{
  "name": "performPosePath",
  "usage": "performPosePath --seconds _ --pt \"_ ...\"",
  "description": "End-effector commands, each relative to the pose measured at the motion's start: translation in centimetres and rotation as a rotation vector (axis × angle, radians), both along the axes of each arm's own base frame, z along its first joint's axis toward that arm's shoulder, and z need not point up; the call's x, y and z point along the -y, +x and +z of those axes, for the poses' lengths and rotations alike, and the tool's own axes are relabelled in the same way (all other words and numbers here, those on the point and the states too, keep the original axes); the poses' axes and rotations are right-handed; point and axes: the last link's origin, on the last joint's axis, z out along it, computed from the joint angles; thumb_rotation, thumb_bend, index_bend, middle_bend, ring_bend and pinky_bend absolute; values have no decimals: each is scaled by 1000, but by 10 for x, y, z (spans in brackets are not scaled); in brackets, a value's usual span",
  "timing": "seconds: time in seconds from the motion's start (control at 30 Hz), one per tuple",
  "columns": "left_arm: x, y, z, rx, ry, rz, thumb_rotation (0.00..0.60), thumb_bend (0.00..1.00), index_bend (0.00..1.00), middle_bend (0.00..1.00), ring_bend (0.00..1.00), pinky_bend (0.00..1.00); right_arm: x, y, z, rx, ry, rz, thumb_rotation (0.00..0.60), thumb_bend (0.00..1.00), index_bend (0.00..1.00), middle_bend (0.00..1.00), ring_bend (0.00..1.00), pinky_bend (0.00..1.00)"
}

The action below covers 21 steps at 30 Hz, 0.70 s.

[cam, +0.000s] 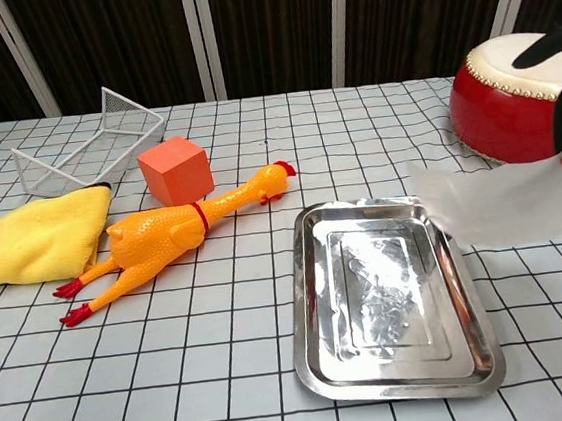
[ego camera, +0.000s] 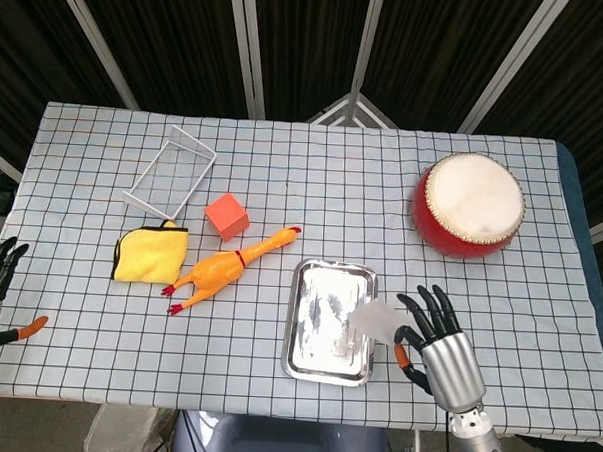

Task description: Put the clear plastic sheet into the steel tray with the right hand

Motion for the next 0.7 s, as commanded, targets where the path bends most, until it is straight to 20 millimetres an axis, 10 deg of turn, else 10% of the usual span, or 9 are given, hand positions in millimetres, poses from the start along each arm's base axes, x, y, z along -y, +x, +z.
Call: performPosePath --seconds 0.03,0.7 --pt "0 -1 0 1 -1 3 600 0 0 0 0 0 3 13 -6 35 26 35 600 523 669 216 57 0" --pt "-1 -2 0 4 -7 11 600 0 0 0 0 0 0 -21 -47 24 255 48 600 534 695 230 57 0"
